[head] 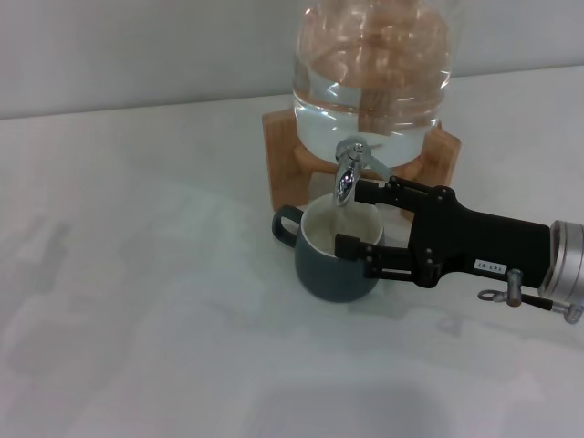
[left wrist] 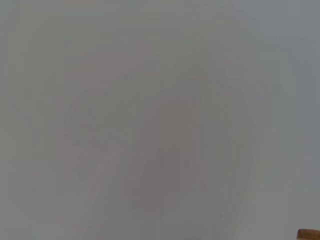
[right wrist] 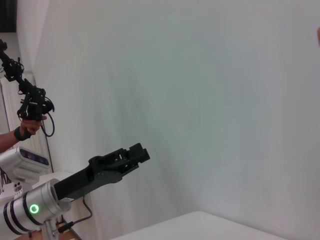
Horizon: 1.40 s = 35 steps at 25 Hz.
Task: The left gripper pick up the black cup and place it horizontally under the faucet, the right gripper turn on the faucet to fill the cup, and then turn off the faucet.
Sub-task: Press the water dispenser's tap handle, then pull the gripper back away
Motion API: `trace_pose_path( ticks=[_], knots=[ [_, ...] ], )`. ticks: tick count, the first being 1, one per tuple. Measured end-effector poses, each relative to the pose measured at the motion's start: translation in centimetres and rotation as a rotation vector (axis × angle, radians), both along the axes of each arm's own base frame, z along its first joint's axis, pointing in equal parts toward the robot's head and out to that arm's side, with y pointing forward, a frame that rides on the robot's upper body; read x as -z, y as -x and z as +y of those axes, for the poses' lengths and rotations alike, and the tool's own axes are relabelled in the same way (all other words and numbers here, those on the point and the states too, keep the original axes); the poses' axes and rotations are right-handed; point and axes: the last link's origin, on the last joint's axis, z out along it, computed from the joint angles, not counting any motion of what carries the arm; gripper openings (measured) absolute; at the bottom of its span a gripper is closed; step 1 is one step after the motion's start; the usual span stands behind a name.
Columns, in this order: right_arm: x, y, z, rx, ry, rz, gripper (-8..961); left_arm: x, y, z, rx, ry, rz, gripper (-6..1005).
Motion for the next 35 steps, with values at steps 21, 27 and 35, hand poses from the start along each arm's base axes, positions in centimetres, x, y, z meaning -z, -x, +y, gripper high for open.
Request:
trace_pose_path(
  ticks=[21,27,35],
  knots=[
    [-1.4,-1.2,0.4,0.048,-0.063,0.01,854,0.1,-0.1,0.0,0.007,0.009,0.009,396],
    [-1.8,-1.7,0.5,0.07,-0.083,0.013,854,0.2,-0.1,0.0,0.009,0.012,0.011,396],
    [-2.3,-2.0,0.7,0.082,-0.103,0.015,854,0.2,-0.1,-0.1,0.008,0.013,0.008,396]
  ],
)
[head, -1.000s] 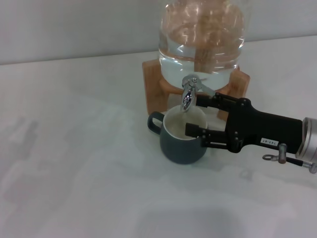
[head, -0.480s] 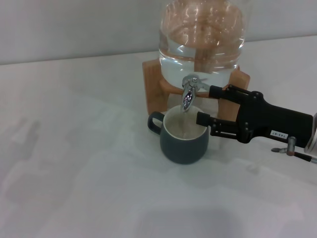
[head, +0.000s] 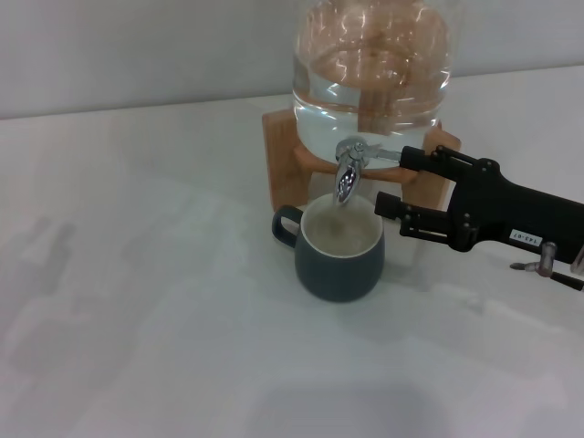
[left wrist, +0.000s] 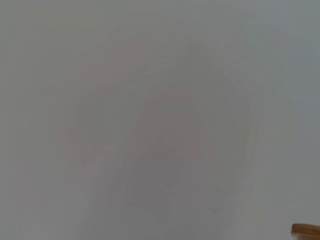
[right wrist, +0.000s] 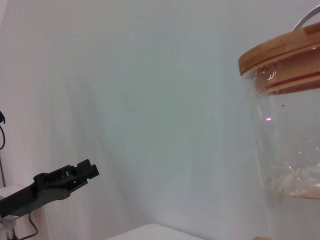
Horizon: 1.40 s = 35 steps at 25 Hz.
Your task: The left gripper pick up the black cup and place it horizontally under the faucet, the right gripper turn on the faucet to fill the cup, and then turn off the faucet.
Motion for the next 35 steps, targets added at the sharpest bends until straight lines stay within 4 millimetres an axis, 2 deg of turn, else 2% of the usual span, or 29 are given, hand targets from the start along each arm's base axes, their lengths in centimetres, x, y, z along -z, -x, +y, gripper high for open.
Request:
trace_pose_path(
  ticks=[12,18,21,26,31,35],
  knots=[
    [-0.2,-0.2,-0.4,-0.002,0.009,0.014,854,0.0,0.1,-0.2,-0.003,0.0,-0.001,396],
    [-3.3,-1.1,-2.5,-0.035,-0.035,0.1,854,0.0,0.5,-0.3,-0.021,0.0,0.007,396],
    [-5.6,-3.1,-3.2,0.025,-0.114,0.09,854,-0.1,0.5,-0.2,-0.021,-0.001,0.009,396],
    [-8.8,-7.9,-3.0,0.231,-0.248,-0.06,854,0.0,0.3,0.0,-0.002,0.021,0.033,396],
    [-9.9,-11.0,-2.3,0.386,-0.302,-0.199,854,0.3,0.4,-0.1,0.025,0.095,0.093,396],
    [-10.1,-11.4,-2.1,0.412,-0.324,-0.205,854,0.1,1.1,-0.6,-0.003,0.136,0.112,396]
  ],
)
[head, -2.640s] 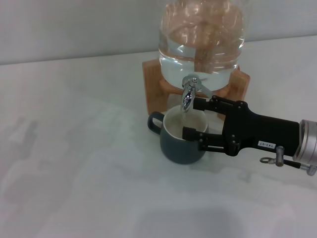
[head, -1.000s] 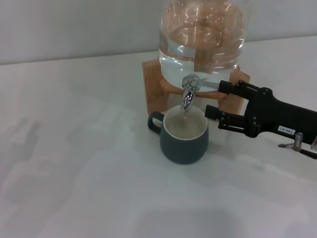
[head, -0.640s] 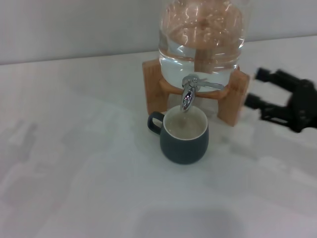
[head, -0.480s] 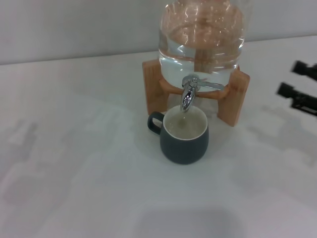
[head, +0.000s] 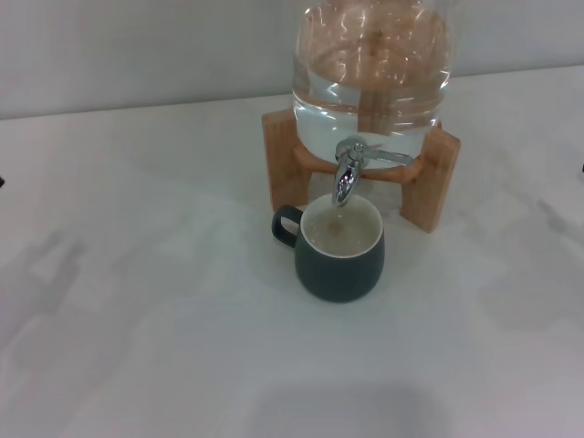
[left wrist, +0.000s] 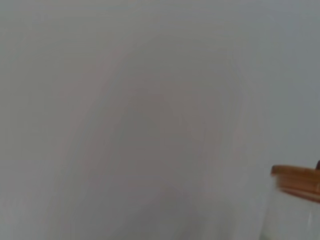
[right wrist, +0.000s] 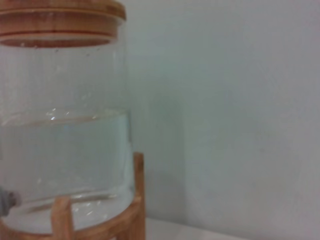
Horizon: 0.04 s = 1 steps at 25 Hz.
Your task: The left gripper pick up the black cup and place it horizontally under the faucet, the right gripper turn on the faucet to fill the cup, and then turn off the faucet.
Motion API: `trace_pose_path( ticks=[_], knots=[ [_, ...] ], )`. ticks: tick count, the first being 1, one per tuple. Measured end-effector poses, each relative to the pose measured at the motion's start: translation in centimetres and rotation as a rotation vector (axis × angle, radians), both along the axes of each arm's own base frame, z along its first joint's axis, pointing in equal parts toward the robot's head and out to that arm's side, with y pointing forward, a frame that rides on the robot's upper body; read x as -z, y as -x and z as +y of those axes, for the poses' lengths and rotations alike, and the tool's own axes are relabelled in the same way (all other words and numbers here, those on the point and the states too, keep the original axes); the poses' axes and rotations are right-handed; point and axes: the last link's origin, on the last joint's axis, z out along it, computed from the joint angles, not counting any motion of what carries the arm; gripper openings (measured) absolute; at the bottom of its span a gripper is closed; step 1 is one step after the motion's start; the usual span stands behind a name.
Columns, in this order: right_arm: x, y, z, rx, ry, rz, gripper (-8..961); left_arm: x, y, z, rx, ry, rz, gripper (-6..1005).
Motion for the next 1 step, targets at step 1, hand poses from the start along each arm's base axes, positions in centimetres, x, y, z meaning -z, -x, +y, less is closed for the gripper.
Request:
trace_pose_path(
  ticks=[1],
  knots=[
    [-0.21,-0.02,-0.02,0.001,-0.014,0.006,854,-0.04,0.2,-0.16,-0.01,0.001,-0.001,396]
  ],
)
